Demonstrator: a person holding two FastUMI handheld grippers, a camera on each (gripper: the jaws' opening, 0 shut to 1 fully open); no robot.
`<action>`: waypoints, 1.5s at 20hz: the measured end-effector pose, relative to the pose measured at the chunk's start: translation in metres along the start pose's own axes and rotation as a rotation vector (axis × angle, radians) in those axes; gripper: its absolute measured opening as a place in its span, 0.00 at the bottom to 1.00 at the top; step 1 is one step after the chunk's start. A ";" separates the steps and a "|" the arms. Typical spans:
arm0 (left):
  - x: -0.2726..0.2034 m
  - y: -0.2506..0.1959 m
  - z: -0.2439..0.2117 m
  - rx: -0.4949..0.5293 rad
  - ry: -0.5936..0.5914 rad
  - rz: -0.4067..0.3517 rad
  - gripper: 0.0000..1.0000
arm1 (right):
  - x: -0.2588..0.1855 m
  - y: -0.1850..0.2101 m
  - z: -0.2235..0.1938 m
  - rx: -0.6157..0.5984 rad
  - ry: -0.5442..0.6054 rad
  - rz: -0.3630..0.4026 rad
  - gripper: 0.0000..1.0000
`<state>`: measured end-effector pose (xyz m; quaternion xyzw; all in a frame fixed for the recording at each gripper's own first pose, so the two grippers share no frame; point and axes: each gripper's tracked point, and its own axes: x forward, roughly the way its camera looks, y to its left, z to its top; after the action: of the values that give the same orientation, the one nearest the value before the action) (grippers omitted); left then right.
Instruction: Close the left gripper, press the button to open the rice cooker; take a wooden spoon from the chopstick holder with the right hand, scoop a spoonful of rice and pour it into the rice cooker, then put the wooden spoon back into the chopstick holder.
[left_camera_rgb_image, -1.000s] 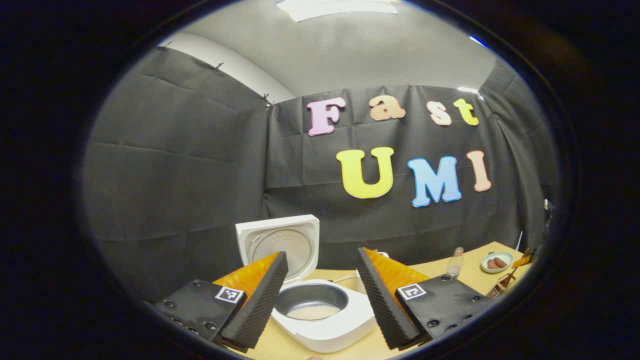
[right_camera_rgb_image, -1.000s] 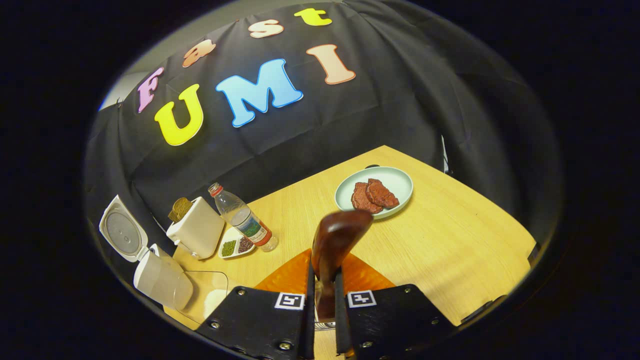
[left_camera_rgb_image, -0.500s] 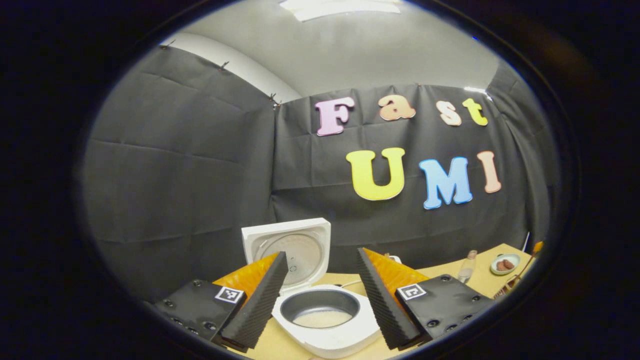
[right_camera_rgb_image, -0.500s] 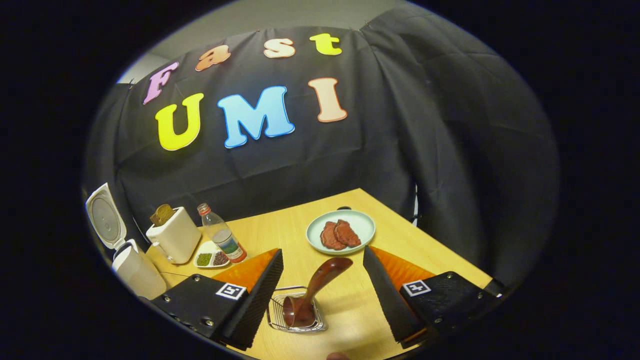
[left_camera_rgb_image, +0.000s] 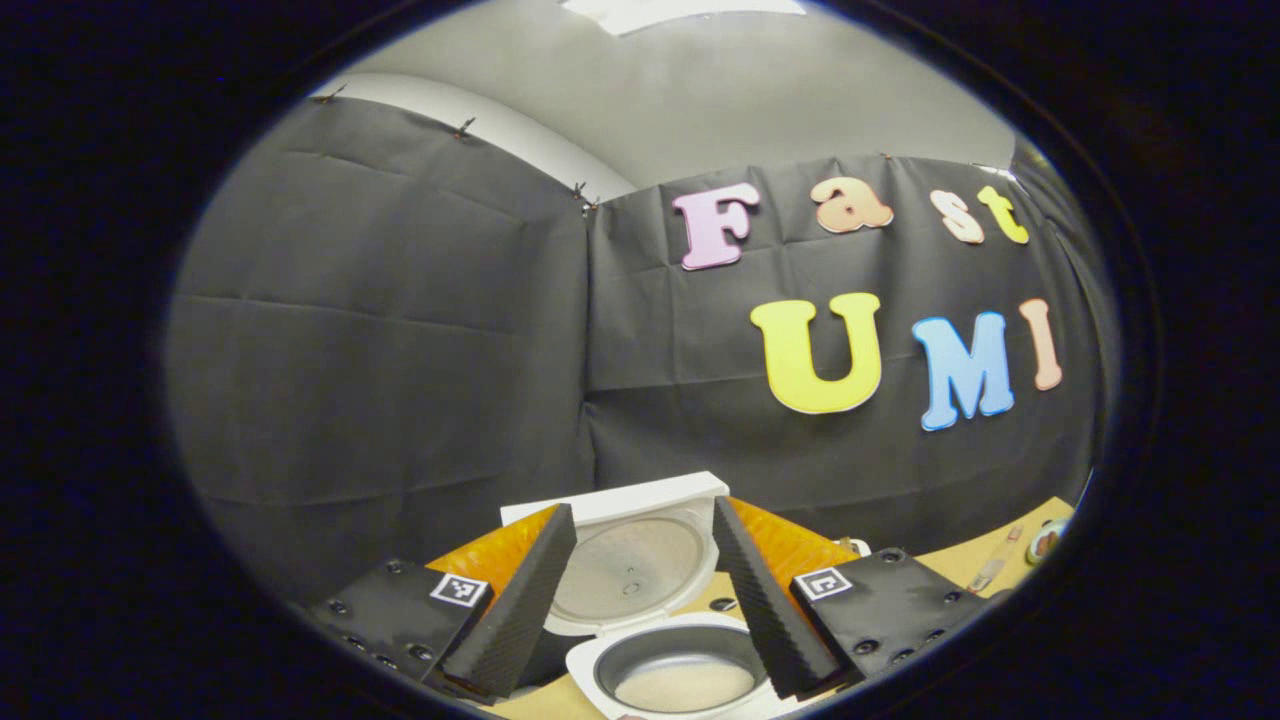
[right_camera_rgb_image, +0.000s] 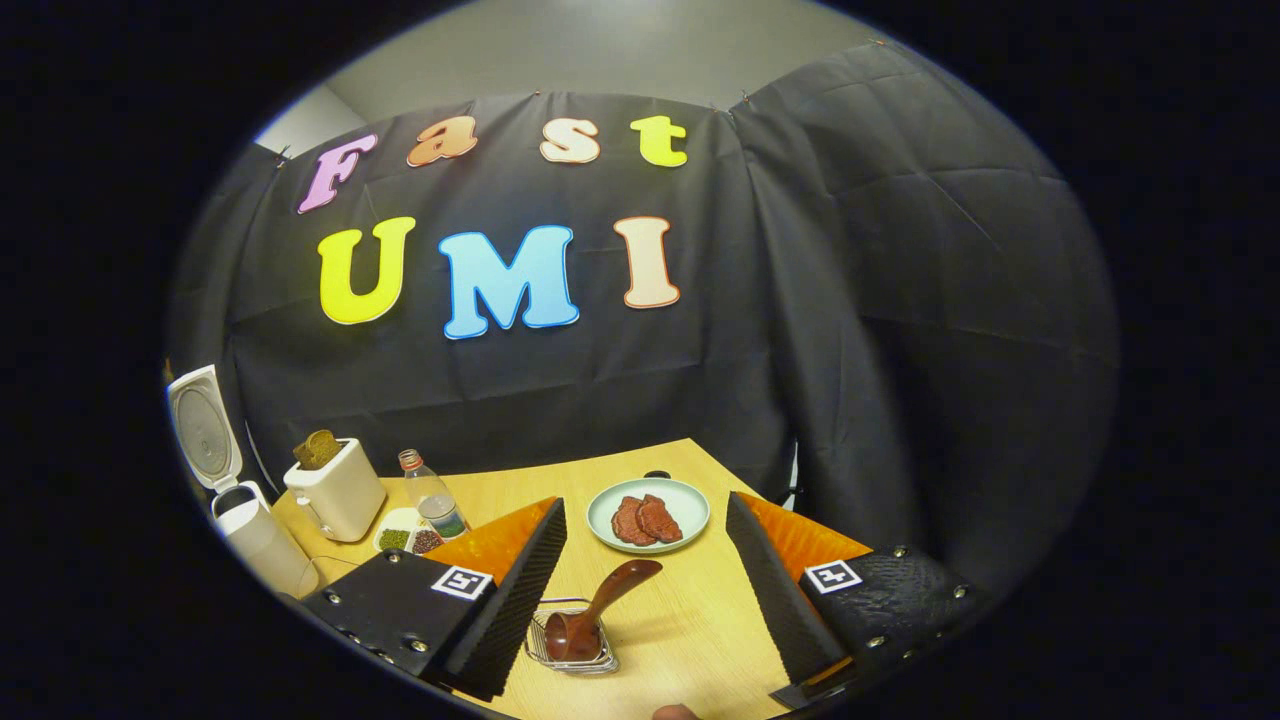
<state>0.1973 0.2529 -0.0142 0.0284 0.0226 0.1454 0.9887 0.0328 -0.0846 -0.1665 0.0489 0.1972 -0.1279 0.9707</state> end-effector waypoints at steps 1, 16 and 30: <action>0.013 0.001 0.004 -0.011 0.001 -0.002 0.96 | -0.004 0.000 0.000 -0.010 -0.004 -0.009 0.98; 0.197 0.020 -0.027 -0.084 0.183 0.058 0.95 | -0.039 0.015 -0.023 -0.058 0.010 -0.033 0.98; 0.191 -0.002 -0.059 -0.067 0.325 0.094 0.95 | -0.037 0.012 -0.011 -0.081 -0.001 0.040 0.98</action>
<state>0.3771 0.3091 -0.0798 -0.0274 0.1762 0.1950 0.9645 -0.0006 -0.0627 -0.1616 0.0136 0.2005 -0.1004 0.9744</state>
